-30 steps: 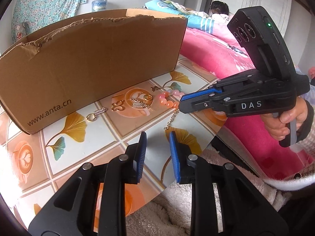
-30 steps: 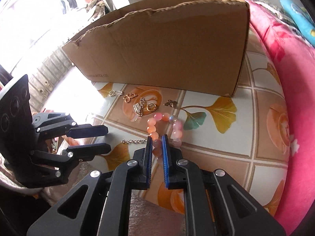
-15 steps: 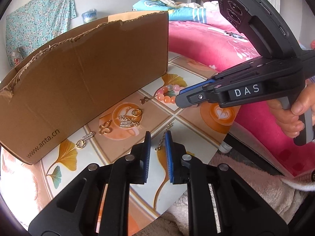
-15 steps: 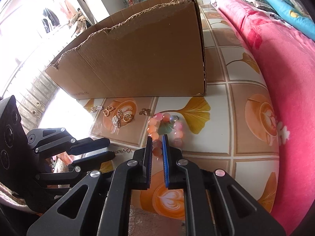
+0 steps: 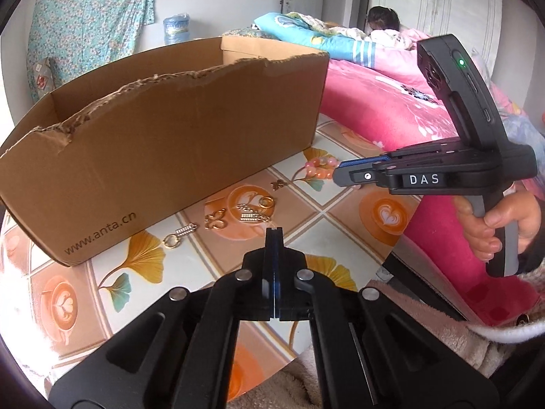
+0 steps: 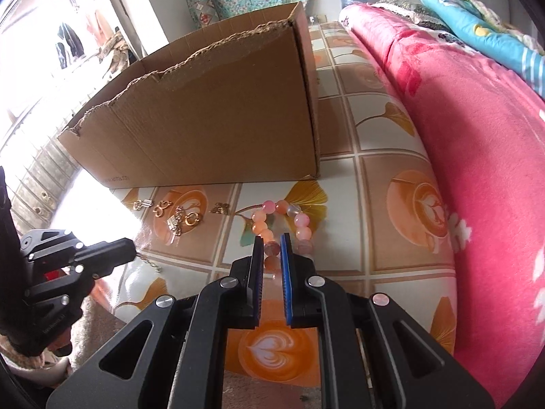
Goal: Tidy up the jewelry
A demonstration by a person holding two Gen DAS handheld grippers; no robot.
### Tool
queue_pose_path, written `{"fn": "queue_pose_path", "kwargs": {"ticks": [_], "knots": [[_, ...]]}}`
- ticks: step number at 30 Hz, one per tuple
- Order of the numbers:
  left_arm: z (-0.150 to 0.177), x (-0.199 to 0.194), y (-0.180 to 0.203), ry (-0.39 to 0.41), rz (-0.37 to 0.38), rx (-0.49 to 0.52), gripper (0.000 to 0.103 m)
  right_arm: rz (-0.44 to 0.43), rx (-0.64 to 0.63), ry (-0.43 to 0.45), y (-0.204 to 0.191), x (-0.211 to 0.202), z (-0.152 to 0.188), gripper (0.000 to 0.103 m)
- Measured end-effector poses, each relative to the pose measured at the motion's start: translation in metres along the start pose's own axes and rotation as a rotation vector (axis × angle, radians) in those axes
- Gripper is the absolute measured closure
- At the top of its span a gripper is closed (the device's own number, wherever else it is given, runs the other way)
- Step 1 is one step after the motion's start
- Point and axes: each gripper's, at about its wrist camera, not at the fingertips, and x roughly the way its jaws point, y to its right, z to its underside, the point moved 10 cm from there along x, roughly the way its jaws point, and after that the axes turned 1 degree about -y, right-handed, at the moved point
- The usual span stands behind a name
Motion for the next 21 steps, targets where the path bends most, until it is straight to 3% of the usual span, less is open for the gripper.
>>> {"fn": "queue_pose_path", "kwargs": {"ticks": [5, 9, 13, 21], "knots": [[0.003, -0.002, -0.018, 0.0, -0.029, -0.043, 0.103, 0.017, 0.016, 0.018, 0.0, -0.007, -0.005, 0.092], [0.001, -0.004, -0.028, 0.011, -0.041, -0.068, 0.103, -0.017, -0.022, 0.074, -0.021, -0.018, -0.017, 0.079], [0.001, -0.004, -0.033, 0.017, -0.047, -0.078, 0.103, -0.033, -0.081, 0.046, -0.046, -0.003, -0.022, 0.079], [0.004, -0.004, -0.038, 0.017, -0.047, -0.095, 0.103, 0.04, -0.137, -0.026, -0.053, 0.031, -0.023, 0.079]]}}
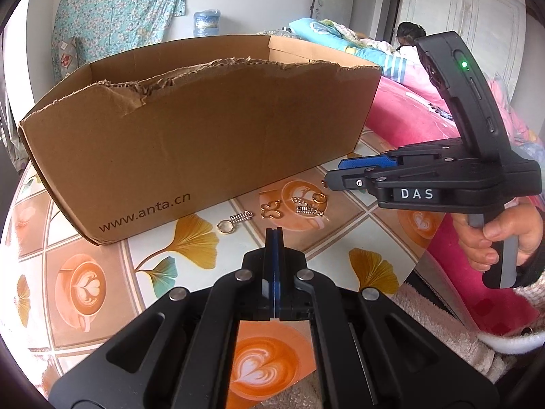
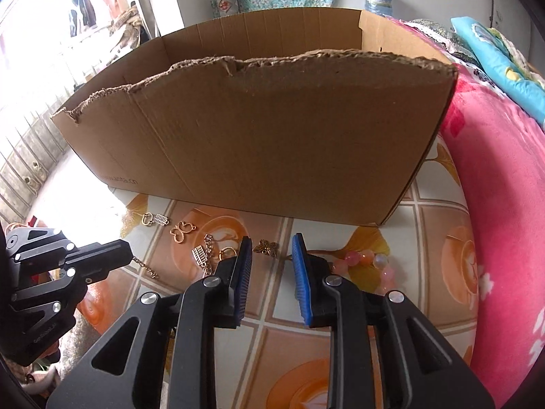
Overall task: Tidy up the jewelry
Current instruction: 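Grasp the gold chain charm with the right tool and lift toward the box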
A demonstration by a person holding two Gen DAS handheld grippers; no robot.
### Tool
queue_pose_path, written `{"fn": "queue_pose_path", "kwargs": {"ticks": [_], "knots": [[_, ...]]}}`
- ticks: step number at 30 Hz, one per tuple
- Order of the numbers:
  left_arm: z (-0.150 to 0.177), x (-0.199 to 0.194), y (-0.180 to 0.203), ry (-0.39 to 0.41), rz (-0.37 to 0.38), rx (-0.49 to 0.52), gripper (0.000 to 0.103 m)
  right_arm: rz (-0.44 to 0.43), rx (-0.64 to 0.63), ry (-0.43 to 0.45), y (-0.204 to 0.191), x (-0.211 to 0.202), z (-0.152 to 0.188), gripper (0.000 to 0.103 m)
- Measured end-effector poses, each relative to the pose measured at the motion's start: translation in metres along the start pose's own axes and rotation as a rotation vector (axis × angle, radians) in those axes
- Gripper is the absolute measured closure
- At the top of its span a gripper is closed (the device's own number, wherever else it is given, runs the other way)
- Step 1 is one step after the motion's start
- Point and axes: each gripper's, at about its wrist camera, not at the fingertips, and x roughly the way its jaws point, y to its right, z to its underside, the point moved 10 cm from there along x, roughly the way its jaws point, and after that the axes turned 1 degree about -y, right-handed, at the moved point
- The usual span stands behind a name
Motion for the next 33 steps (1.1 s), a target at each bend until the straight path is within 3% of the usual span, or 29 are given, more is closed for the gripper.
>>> {"fn": "queue_pose_path", "kwargs": {"ticks": [8, 11, 22, 27, 33], "knots": [[-0.001, 0.004, -0.003, -0.001, 0.007, -0.013, 0.103, 0.042, -0.077, -0.021, -0.011, 0.004, 0.001, 0.081], [-0.001, 0.004, -0.003, 0.0, 0.009, -0.014, 0.103, 0.026, -0.079, -0.041, -0.015, 0.004, 0.002, 0.09], [-0.006, -0.002, -0.005, 0.029, 0.01, -0.018, 0.103, -0.043, 0.021, -0.044, -0.006, -0.002, 0.001, 0.09], [-0.013, -0.017, -0.004, 0.066, 0.033, -0.03, 0.103, -0.066, 0.03, 0.001, -0.004, -0.025, -0.005, 0.09], [-0.04, -0.055, 0.003, 0.157, 0.08, -0.021, 0.103, -0.121, -0.005, 0.134, -0.022, -0.077, -0.026, 0.09]]}}
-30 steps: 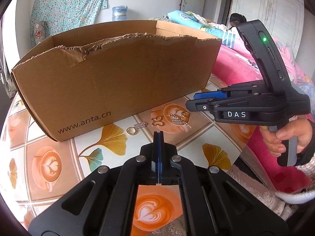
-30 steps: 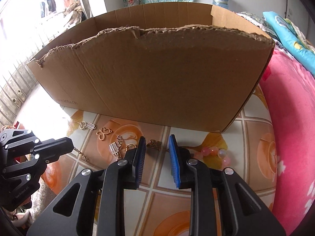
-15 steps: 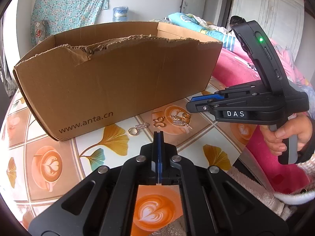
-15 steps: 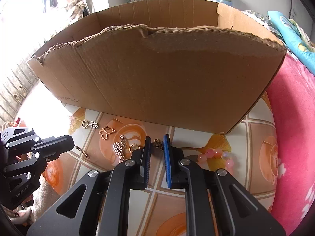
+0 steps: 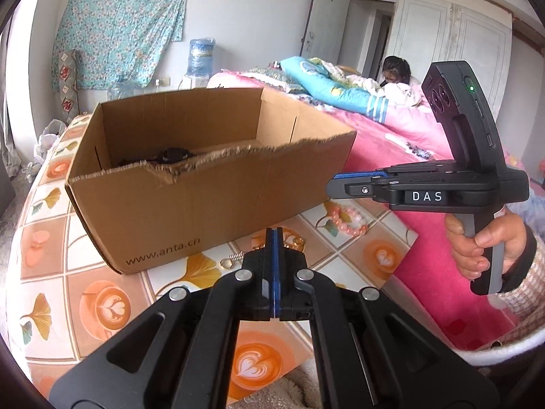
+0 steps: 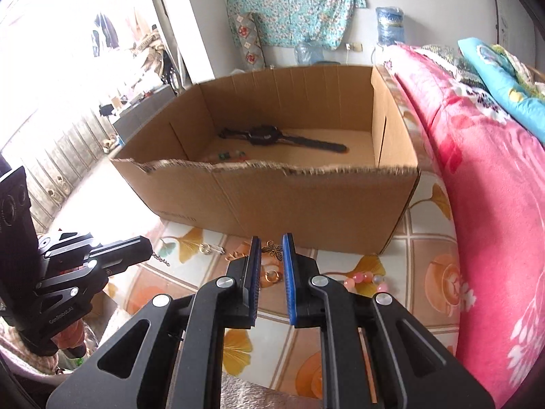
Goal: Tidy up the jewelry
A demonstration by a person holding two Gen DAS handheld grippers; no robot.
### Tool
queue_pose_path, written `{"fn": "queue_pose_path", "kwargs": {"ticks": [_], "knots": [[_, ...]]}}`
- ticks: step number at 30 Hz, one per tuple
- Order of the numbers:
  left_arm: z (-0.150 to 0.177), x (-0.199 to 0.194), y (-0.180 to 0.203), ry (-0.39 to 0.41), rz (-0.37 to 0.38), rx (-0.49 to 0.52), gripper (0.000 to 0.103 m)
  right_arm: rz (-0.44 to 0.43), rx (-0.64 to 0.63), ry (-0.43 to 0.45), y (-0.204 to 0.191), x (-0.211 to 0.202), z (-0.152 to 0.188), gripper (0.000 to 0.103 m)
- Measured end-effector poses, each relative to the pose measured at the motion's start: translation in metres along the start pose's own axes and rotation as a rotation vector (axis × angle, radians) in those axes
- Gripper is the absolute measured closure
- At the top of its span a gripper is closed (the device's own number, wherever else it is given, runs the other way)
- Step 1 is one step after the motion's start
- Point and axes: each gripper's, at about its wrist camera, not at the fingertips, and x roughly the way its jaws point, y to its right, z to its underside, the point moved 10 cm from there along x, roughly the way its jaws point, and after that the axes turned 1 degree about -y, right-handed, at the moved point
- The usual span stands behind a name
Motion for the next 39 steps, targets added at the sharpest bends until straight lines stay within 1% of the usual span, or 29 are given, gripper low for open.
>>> {"fn": "queue_pose_path", "kwargs": {"ticks": [4, 6, 8, 10, 13, 16, 18, 22, 25, 26, 29, 33, 36, 39], "knots": [[-0.034, -0.025, 0.006, 0.077, 0.061, 0.002, 0.103, -0.037, -0.047, 0.116, -0.017, -0.032, -0.03, 0.09], [-0.052, -0.035, 0.008, 0.113, 0.081, 0.014, 0.103, -0.06, -0.059, 0.153, -0.019, -0.04, -0.049, 0.09], [-0.07, -0.039, 0.007, 0.139, 0.087, 0.025, 0.103, -0.089, -0.055, 0.166, -0.02, -0.042, -0.067, 0.09], [-0.087, -0.036, 0.002, 0.143, 0.086, 0.02, 0.103, -0.118, -0.041, 0.156, -0.018, -0.037, -0.084, 0.09], [-0.106, -0.015, -0.009, 0.106, 0.087, -0.013, 0.103, -0.155, 0.004, 0.096, -0.01, -0.016, -0.1, 0.09], [-0.116, 0.019, -0.03, 0.009, 0.077, -0.078, 0.103, -0.17, 0.057, 0.005, 0.003, 0.015, -0.109, 0.09], [-0.119, 0.042, -0.041, -0.049, 0.058, -0.098, 0.103, -0.163, 0.079, -0.05, 0.011, 0.034, -0.11, 0.09], [-0.113, 0.077, -0.056, -0.152, 0.048, -0.125, 0.103, -0.138, 0.089, -0.113, 0.024, 0.066, -0.112, 0.09], [-0.104, 0.101, -0.063, -0.22, 0.006, -0.121, 0.103, -0.125, 0.092, -0.127, 0.03, 0.079, -0.115, 0.089], [-0.102, 0.107, -0.065, -0.236, 0.006, -0.129, 0.102, -0.119, 0.091, -0.127, 0.032, 0.082, -0.116, 0.089], [-0.097, 0.113, -0.071, -0.248, 0.003, -0.153, 0.098, -0.128, 0.102, -0.121, 0.036, 0.087, -0.119, 0.089], [-0.099, 0.117, -0.072, -0.233, -0.003, -0.148, 0.098, -0.131, 0.109, -0.112, 0.04, 0.088, -0.119, 0.089], [-0.102, 0.111, -0.072, -0.21, -0.017, -0.145, 0.098, -0.136, 0.126, -0.097, 0.042, 0.084, -0.119, 0.089], [-0.109, 0.098, -0.069, -0.166, -0.023, -0.132, 0.098, -0.144, 0.132, -0.066, 0.041, 0.072, -0.12, 0.089]]}}
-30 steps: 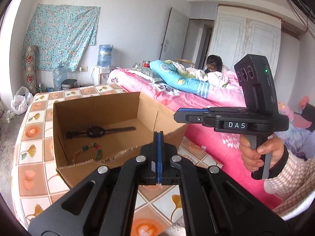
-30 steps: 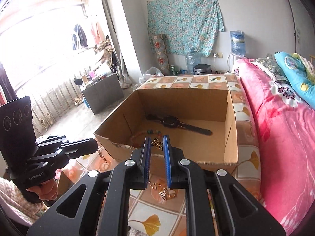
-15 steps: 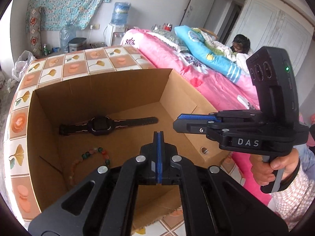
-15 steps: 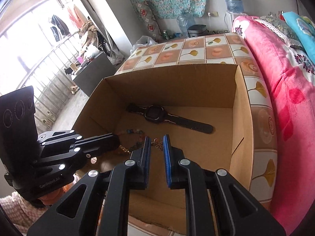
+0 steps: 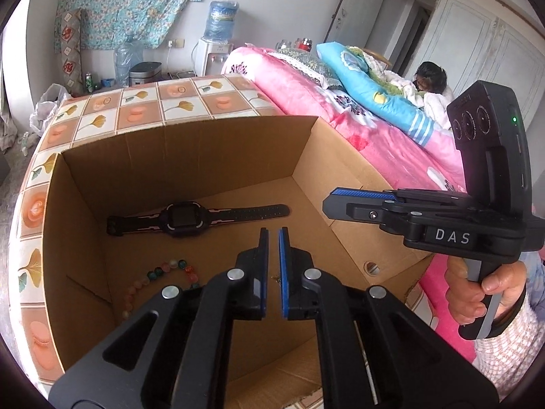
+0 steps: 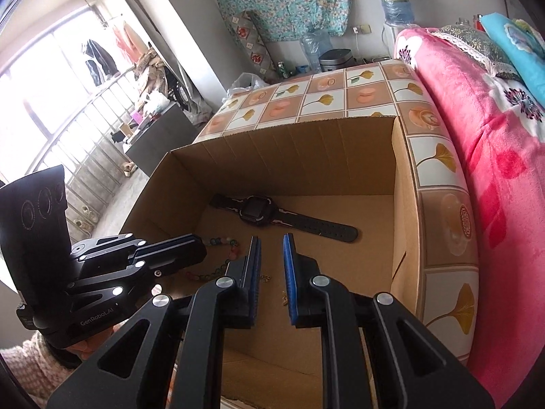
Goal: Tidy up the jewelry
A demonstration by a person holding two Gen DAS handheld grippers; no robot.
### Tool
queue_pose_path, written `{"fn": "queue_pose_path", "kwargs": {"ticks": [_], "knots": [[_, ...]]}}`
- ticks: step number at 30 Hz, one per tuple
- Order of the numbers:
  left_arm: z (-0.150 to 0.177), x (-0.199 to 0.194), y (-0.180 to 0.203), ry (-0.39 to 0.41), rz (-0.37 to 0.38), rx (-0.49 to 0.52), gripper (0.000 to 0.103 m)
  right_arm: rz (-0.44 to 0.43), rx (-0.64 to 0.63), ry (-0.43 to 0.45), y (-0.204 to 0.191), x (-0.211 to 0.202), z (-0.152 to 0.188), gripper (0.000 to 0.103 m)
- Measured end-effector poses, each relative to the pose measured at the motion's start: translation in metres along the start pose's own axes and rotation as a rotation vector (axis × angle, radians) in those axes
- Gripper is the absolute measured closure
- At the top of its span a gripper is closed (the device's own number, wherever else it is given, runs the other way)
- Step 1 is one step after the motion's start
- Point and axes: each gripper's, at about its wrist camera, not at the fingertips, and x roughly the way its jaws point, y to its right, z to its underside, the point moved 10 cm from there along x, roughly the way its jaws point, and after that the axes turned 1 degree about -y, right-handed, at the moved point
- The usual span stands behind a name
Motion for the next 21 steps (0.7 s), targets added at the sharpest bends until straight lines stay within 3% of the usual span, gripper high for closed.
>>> {"fn": "queue_pose_path", "kwargs": {"ticks": [5, 11, 17, 21], "knots": [[0.003, -0.051, 0.016, 0.13, 0.025, 0.056, 0.098, -0.035, -0.032, 0.097, -0.016, -0.043, 0.009, 0.089], [0.044, -0.11, 0.038, 0.22, 0.096, 0.135, 0.091, -0.097, -0.105, 0.185, -0.044, -0.092, 0.051, 0.089], [0.103, -0.111, 0.046, 0.144, 0.141, 0.143, 0.085, -0.13, -0.077, 0.114, -0.052, -0.081, 0.112, 0.086], [0.137, -0.072, 0.036, 0.05, 0.043, 0.143, 0.085, -0.107, -0.005, 0.033, -0.041, -0.05, 0.146, 0.086]]}}
